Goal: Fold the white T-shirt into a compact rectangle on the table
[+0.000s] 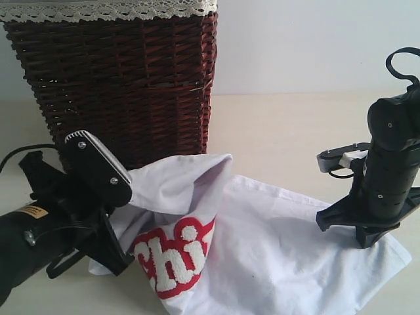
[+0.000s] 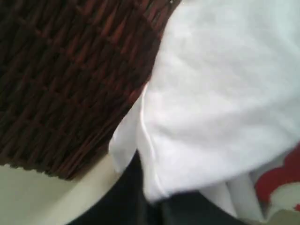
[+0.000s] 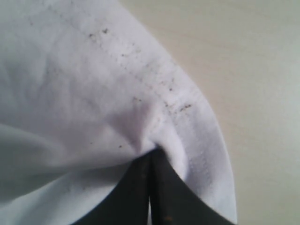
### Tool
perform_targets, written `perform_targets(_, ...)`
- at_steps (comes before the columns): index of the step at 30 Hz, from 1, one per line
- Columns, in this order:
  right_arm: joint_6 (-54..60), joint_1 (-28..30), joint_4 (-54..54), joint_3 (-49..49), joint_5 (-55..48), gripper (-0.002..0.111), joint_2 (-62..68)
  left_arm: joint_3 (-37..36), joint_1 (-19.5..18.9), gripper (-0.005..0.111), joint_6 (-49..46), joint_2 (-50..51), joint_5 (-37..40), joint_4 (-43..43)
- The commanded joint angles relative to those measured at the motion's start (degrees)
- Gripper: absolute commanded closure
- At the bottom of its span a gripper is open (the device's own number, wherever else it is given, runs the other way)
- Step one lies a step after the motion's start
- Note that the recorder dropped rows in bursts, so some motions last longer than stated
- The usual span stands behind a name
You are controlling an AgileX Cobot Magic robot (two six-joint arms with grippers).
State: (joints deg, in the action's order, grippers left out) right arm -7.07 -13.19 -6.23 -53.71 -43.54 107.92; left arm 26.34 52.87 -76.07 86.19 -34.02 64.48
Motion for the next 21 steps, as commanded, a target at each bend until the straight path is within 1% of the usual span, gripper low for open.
perform_targets(1,0.52,0.35,0.25,0.35,-0.43,0.108,1.04,0.27,-0.11,0.107,-8.83,-3.05,-11.07,14.36)
perform_targets(4,0.52,0.35,-0.30,0.35,-0.39,0.108,1.04,0.27,-0.11,0.107,-10.24,-7.34,-23.03,23.30)
perform_targets(6,0.41,0.35,-0.53,0.35,-0.39,0.108,1.04,0.27,-0.11,0.107,-10.24,-10.93,-29.64,26.73)
perform_targets(10,0.41,0.35,-0.54,0.35,-0.02,0.108,1.04,-0.18,-0.36,0.107,-10.52,-17.18,-31.39,28.34)
perform_targets(12,0.41,0.35,-0.54,0.35,-0.54,0.108,1.04,-1.10,-0.35,0.107,-10.11,-18.71,-33.89,28.11)
perform_targets(13,0.41,0.35,-0.54,0.35,-0.71,0.108,1.04,-1.71,-0.35,0.107,-8.70,-19.29,-35.94,28.11)
perform_targets(15,0.41,0.35,-0.54,0.35,-1.06,0.108,1.04,-2.93,-0.35,0.107,-4.51,-20.17,-35.94,27.86)
perform_targets(18,0.41,0.35,-0.54,0.35,-1.33,0.108,1.04,-4.94,-1.63,0.107,2.27,-20.95,-35.94,26.11)
perform_targets(20,0.41,0.35,-0.54,0.35,-1.33,0.108,1.04,-6.45,-2.72,0.103,6.55,-20.95,-35.94,25.08)
perform_targets(21,0.41,0.35,-0.54,0.35,-1.33,0.108,1.04,-6.84,-3.16,0.099,7.95,-20.95,-35.94,24.62)
